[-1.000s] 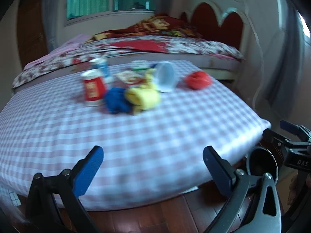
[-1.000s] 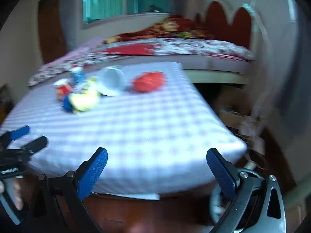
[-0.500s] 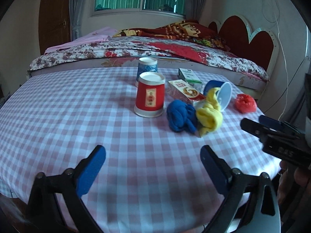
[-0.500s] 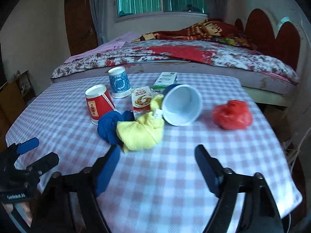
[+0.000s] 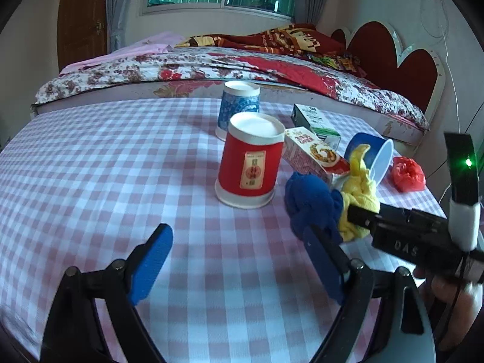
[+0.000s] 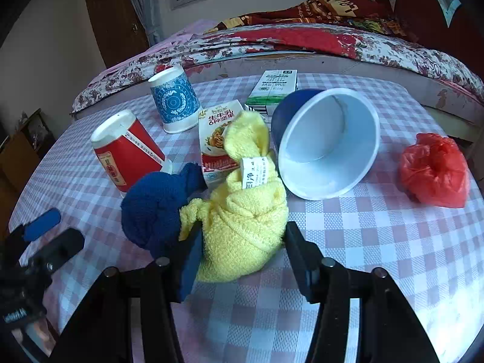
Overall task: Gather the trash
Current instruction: 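Grasp the red paper cup with left tool while right tool grasps yellow cloth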
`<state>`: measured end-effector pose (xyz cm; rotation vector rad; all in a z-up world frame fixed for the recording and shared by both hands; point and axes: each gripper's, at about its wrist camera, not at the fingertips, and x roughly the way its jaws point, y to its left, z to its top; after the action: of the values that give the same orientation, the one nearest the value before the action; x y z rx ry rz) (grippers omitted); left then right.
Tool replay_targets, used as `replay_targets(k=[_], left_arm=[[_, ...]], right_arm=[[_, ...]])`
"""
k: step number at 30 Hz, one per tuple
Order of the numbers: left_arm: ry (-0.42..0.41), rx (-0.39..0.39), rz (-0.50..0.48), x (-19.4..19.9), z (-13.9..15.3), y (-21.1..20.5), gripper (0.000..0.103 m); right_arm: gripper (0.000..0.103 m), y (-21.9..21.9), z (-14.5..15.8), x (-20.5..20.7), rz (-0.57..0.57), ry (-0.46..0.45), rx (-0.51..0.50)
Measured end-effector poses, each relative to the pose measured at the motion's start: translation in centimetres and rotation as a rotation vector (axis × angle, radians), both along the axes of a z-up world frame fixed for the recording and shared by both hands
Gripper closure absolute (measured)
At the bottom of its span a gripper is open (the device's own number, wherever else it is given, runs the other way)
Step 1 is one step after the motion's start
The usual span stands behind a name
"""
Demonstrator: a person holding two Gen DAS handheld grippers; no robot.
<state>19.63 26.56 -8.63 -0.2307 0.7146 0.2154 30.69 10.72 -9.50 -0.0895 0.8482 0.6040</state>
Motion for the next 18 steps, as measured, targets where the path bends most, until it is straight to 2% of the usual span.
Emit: replay_targets(k=[6,12,16,18], left_arm=[[0.004,0.003,-0.011,3.3,-0.3,0.5,0.018],[0.007,-0.015,0.007,6.3,-0.4,1.5,0.018],[0.026,-0.009,0.0,7.6,-0.7,1.6,0.03],[0.035,-0.007,-0.025,7.9,-0.9,1.4,0.043]], right_arm=[[0.054,-1.4,0.2,1.8,-0.041,0.002,0.012],[0.054,-1.1,0.4,2.3,-0.014,-0.013,-0.016],[0.054,-1.5,0.5,2.1,-0.003,-0.019,0.002],[0.054,-1.8,0.6,1.9,0.0,-0.022,0.008]])
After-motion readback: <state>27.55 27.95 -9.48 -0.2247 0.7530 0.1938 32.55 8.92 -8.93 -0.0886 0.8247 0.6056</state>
